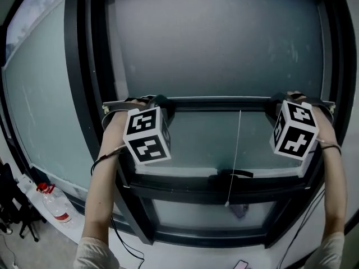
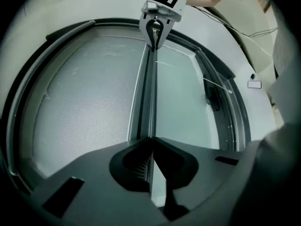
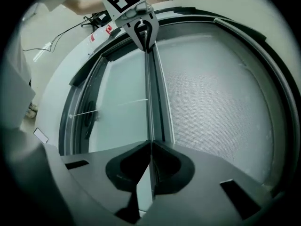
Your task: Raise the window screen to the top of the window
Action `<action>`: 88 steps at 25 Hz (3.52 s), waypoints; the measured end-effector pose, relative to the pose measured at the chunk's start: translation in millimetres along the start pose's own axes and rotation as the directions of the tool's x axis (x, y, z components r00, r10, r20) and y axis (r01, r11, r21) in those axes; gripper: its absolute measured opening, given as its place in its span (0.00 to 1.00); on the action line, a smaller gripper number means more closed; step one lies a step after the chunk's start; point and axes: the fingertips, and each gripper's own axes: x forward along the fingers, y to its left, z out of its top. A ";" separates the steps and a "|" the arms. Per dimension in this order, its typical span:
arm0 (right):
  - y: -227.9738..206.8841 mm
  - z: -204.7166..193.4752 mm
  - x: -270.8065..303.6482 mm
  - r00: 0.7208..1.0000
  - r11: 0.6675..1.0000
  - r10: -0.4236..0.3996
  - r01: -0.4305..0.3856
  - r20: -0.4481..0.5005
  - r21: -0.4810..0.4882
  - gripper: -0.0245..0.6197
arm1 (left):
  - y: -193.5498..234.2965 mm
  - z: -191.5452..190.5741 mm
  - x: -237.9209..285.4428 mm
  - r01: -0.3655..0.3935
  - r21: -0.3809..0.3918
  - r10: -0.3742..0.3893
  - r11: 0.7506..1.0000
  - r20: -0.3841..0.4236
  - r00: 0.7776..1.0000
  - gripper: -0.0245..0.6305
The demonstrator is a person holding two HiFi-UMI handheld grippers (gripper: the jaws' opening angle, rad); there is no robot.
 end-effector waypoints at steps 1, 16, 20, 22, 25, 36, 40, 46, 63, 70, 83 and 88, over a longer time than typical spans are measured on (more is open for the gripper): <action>-16.8 1.4 -3.4 1.000 1.000 -0.017 0.017 -0.004 -0.007 0.07 | 16.9 -0.6 -1.3 -0.012 0.002 0.012 1.000 -0.015 1.000 0.07; -181.9 15.8 -53.3 0.977 0.976 -0.214 0.212 -0.025 -0.057 0.07 | 182.7 18.0 -37.7 -0.176 0.078 0.182 0.981 -0.079 0.980 0.06; -217.0 20.4 -65.6 0.964 0.963 -0.265 0.262 -0.038 -0.068 0.07 | 218.4 21.4 -50.4 -0.208 0.086 0.215 0.974 -0.085 0.973 0.06; -233.6 22.9 -70.9 0.957 0.957 -0.287 0.284 -0.040 -0.065 0.07 | 234.5 22.7 -55.2 -0.223 0.086 0.230 0.971 -0.082 0.970 0.06; -251.9 24.7 -75.0 0.950 0.950 -0.310 0.308 -0.043 -0.061 0.07 | 252.9 24.5 -57.7 -0.239 0.094 0.247 0.967 -0.087 0.965 0.06; -311.4 20.7 -89.1 0.913 0.916 -0.401 0.400 -0.071 -0.026 0.07 | 317.7 31.7 -72.4 -0.332 0.151 0.350 0.931 -0.116 0.930 0.06; -334.3 21.0 -97.2 0.897 0.901 -0.433 0.433 -0.088 -0.022 0.07 | 342.5 33.5 -80.3 -0.358 0.162 0.379 0.920 -0.124 0.917 0.06; -366.5 31.4 -103.6 0.893 0.894 -0.449 0.448 -0.039 -0.028 0.07 | 376.1 37.0 -88.1 -0.389 0.145 0.403 0.910 -0.082 0.912 0.06; -364.7 35.6 -125.3 0.745 0.749 -0.662 0.659 0.083 0.060 0.07 | 387.7 40.9 -102.6 -0.662 0.076 0.658 0.746 0.067 0.750 0.07; -313.7 41.0 -125.7 0.659 0.686 -0.686 0.445 0.307 0.576 0.07 | 328.1 23.3 -102.0 -0.455 -0.578 0.679 0.677 0.253 0.689 0.07; 79.0 -6.0 -16.0 0.762 0.224 -0.546 -0.266 0.347 0.938 0.07 | -100.4 -54.2 -30.3 -0.040 -0.978 0.545 0.205 0.081 0.834 0.07; 252.5 1.2 -4.7 0.868 0.198 -0.408 -0.218 0.282 0.956 0.07 | -277.3 -7.7 4.7 0.154 -0.979 0.285 0.136 0.187 0.940 0.07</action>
